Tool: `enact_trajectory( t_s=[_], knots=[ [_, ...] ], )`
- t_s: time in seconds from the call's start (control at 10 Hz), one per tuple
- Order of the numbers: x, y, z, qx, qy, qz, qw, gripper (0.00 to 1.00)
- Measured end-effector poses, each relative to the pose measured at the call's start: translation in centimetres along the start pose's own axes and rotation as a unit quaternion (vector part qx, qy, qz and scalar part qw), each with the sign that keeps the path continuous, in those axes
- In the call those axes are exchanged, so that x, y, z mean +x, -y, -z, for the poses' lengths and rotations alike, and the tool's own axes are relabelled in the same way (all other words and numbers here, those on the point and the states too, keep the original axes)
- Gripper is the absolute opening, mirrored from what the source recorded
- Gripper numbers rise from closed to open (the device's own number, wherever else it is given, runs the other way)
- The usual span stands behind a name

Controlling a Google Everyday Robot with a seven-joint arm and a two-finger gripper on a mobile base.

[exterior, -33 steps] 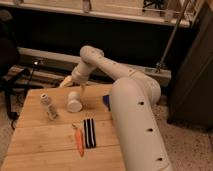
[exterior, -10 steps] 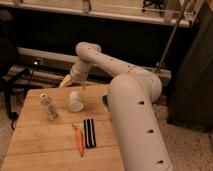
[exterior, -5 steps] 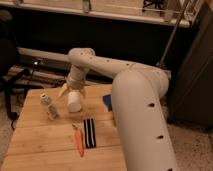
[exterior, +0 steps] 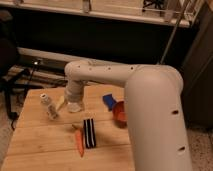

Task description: Place the pepper on the white sponge

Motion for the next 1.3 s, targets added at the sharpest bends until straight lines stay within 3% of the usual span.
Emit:
enact_trajectory(
  t_s=[0.2,0.4,0.6,0.8,1.0,1.1,1.3],
  knots=[
    [-1.1,0.6,-1.6,-0.017,-0.041,0.008,0.9990,0.80],
    [-1.9,1.5,-3.0,-0.044,-0.067,0.024,0.9965,0.80],
    [-2.7,1.5,-4.4,-0.088,-0.079,0.025,0.9926,0.80],
    [-4.4,0.6,-5.0,-0.138,-0.067,0.011,0.9881,0.80],
    [-6.6,-0.2,-5.5,-0.170,-0.036,-0.007,0.9847,0.80],
    [-7.9,-0.4,-6.0,-0.173,-0.014,-0.018,0.9847,0.80],
    [-9.5,0.5,-7.4,-0.140,0.024,-0.023,0.9896,0.80]
  ],
)
